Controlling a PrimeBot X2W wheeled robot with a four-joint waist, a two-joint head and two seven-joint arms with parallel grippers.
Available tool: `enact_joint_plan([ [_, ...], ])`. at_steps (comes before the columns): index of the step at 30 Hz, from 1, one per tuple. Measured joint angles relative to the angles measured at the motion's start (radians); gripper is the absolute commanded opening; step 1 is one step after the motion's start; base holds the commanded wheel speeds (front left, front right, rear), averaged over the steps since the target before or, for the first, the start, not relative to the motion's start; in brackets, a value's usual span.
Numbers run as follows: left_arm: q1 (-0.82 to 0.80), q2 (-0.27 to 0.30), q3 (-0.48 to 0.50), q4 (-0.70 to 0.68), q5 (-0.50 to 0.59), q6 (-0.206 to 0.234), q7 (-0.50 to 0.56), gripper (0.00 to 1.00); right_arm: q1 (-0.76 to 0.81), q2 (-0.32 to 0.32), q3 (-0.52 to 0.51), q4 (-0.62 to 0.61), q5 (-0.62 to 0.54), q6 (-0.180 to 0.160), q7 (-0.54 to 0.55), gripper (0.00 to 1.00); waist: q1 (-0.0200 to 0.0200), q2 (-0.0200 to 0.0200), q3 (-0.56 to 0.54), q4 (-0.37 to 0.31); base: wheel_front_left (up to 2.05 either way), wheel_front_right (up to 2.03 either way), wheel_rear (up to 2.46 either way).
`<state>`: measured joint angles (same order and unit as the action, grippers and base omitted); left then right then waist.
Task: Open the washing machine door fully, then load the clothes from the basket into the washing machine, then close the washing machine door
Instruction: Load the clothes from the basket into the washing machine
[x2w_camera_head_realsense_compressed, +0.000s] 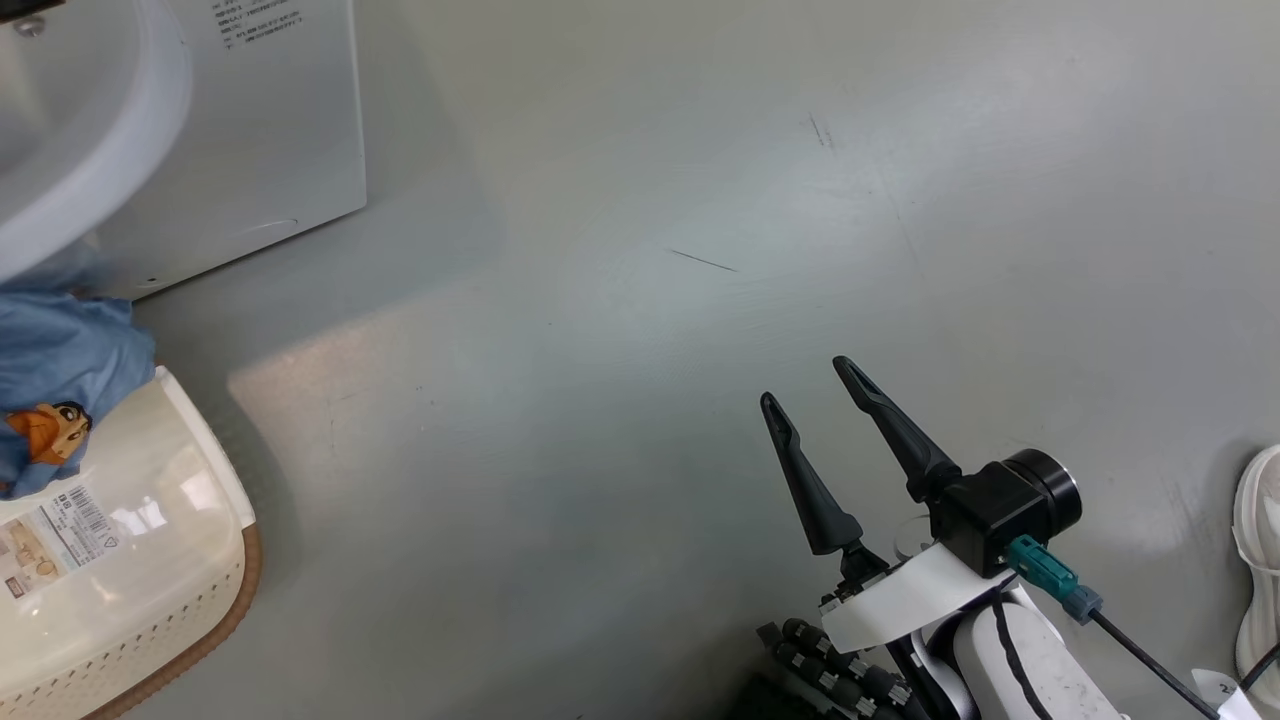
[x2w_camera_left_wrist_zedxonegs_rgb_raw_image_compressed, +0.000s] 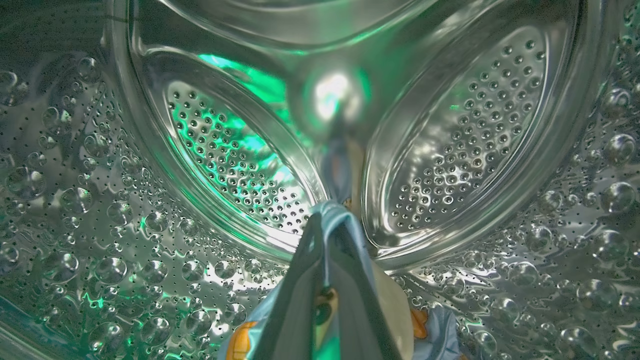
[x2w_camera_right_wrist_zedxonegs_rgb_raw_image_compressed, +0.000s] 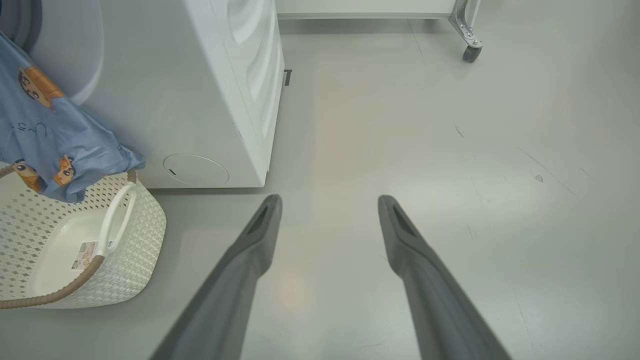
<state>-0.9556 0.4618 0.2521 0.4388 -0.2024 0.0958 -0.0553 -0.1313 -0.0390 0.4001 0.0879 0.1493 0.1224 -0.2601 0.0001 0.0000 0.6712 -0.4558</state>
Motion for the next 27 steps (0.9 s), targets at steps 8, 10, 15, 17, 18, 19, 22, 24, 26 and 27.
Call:
enact_joint_plan([
  [8, -0.069, 0.034, -0.038, 0.096, 0.056, 0.001, 0.013, 0.0, 0.0, 0.0, 0.002, 0.001, 0.001, 0.0, 0.0, 1.0, 0.0, 0.0, 0.005, -0.003, 0.0, 0.0, 0.0],
  [10, -0.063, 0.035, -0.063, 0.136, 0.073, 0.001, 0.028, 0.02, 0.0, 0.0, 0.006, 0.004, 0.008, 0.0, 0.0, 1.0, 0.0, 0.0, 0.003, -0.003, 0.0, 0.0, 0.0],
  [15, -0.042, 0.03, -0.093, 0.207, 0.106, 0.001, 0.047, 0.29, 0.0, 0.001, 0.003, 0.01, 0.018, 0.0, 0.0, 1.0, 0.0, 0.0, -0.016, 0.0, 0.0, 0.0, 0.0],
  [17, -0.044, 0.03, -0.102, 0.225, 0.112, 0.001, 0.062, 0.47, 0.0, 0.0, -0.001, 0.013, 0.018, 0.0, 0.0, 1.0, -0.0001, 0.0, -0.025, 0.003, 0.0, 0.0, 0.0],
  [18, -0.043, 0.03, -0.106, 0.234, 0.118, 0.001, 0.063, 0.62, 0.0, 0.0, -0.002, 0.015, 0.018, 0.0, 0.0, 1.0, -0.0001, 0.0, -0.029, 0.004, 0.0, 0.0, 0.0],
  [19, -0.043, 0.03, -0.11, 0.243, 0.123, 0.002, 0.063, 0.78, 0.0, 0.001, -0.001, 0.016, 0.018, 0.0, 0.0, 1.0, 0.0, 0.0, -0.034, 0.005, 0.0, 0.0, 0.0],
  [22, -0.043, 0.03, -0.123, 0.281, 0.132, 0.002, 0.077, 1.0, 0.0, 0.0, -0.002, 0.017, 0.018, 0.0, 0.0, 1.0, -0.0001, 0.0, -0.049, 0.008, 0.0, 0.0, 0.0],
  [24, -0.043, 0.029, -0.123, 0.307, 0.134, 0.003, 0.082, 1.0, 0.0, 0.001, -0.005, 0.02, 0.018, 0.0, 0.0, 1.0, 0.0, 0.0, -0.058, 0.009, 0.0, 0.0, 0.0],
  [26, -0.044, 0.027, -0.126, 0.327, 0.142, 0.003, 0.092, 1.0, 0.0, 0.0, -0.011, 0.021, 0.018, 0.0, 0.0, 1.0, -0.0001, 0.0, -0.069, 0.012, 0.0, 0.0, 0.0],
  [27, -0.045, 0.025, -0.13, 0.333, 0.147, 0.003, 0.097, 1.0, 0.0, 0.001, -0.018, 0.021, 0.018, 0.0, 0.0, 1.0, -0.0001, 0.0, -0.073, 0.014, 0.0, 0.0, 0.0],
])
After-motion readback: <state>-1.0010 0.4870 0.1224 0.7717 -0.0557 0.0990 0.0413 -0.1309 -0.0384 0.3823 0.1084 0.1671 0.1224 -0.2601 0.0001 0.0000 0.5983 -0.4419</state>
